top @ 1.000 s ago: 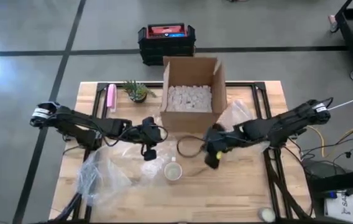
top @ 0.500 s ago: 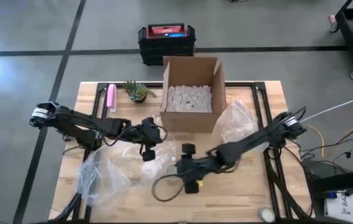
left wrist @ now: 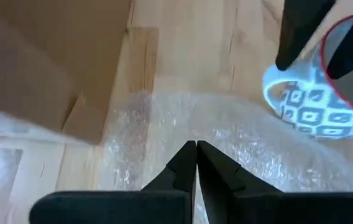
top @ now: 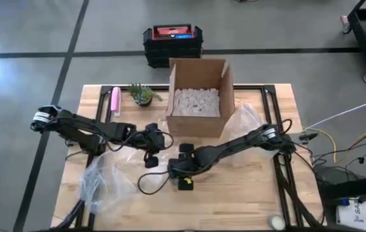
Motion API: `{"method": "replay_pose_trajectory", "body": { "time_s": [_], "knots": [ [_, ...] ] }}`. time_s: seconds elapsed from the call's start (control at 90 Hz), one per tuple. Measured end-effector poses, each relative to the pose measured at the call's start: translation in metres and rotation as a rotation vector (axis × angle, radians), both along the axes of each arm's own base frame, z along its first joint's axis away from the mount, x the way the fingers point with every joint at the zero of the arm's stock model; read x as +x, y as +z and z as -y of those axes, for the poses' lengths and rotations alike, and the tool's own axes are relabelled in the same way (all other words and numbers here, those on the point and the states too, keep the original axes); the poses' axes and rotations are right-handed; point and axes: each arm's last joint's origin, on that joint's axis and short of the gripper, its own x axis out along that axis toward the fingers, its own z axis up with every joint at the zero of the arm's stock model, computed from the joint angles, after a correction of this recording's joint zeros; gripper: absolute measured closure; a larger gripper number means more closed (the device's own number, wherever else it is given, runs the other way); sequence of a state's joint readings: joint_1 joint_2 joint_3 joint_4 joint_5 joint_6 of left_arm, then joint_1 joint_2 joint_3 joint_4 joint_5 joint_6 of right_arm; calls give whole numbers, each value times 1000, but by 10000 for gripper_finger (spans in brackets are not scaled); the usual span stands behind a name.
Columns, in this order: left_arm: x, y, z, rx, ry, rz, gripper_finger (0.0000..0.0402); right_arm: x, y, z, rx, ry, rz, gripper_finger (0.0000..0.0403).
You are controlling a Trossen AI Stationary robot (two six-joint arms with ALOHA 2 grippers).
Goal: Wrap mug
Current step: Prepare the bubble wrap
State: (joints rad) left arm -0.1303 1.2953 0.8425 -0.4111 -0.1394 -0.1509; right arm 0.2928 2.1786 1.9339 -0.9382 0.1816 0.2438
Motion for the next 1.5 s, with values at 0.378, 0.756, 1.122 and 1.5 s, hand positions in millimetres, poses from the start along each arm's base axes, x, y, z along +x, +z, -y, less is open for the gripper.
{"method": "replay_pose_trajectory", "body": {
  "time_s": [0.378, 0.756, 1.122, 1.5],
  "knots": [
    [0, 0, 0, 0, 0, -1, 402, -23, 20, 1, -15, 10, -138, 392],
    [0, 0, 0, 0, 0, -1, 402, -101, 34, -15, -32, -131, -266, 402],
    [1, 0, 0, -1, 0, 7, 402, -179, 28, 0, -37, -355, -303, 402],
    [1, 1, 0, -7, 5, 13, 402, -243, 31, 9, 48, -569, -275, 403]
  ]
}}
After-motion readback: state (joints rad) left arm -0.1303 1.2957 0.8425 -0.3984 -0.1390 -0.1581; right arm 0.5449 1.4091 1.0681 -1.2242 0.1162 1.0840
